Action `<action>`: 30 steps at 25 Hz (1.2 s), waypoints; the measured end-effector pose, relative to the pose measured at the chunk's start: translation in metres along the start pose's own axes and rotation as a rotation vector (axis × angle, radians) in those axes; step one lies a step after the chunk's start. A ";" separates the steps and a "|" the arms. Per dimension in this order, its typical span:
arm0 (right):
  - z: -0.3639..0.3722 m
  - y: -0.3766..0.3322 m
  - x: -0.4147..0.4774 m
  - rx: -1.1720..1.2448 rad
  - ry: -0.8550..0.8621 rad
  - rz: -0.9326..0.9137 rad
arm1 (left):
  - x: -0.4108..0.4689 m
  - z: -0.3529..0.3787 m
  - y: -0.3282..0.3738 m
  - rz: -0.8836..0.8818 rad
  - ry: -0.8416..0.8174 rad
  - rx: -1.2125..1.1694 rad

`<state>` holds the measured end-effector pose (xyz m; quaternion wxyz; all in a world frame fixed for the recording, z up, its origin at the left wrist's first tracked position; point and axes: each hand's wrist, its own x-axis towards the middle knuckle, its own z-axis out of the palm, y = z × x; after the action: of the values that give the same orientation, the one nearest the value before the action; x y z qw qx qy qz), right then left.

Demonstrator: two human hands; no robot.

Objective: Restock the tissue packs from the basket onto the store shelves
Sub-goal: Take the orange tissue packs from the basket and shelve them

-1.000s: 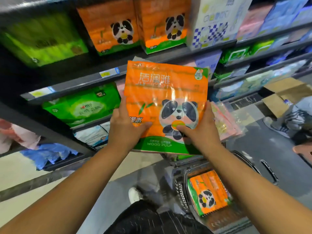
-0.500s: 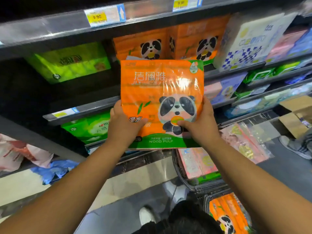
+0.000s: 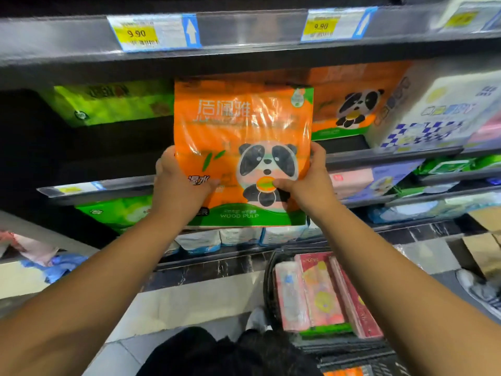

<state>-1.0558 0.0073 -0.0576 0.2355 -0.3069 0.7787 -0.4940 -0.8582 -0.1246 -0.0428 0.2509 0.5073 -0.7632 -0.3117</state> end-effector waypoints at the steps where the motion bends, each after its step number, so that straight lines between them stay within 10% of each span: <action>1: -0.003 -0.004 0.011 0.005 -0.025 -0.020 | 0.008 0.005 0.002 -0.011 0.005 -0.005; 30: 0.051 0.011 0.135 -0.309 0.244 -0.023 | 0.107 0.057 -0.001 -0.207 -0.041 -0.255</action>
<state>-1.1191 -0.1175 -0.0966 0.0838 -0.2859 0.8645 -0.4047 -0.9353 -0.2121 -0.0752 0.2641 0.5409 -0.6660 -0.4405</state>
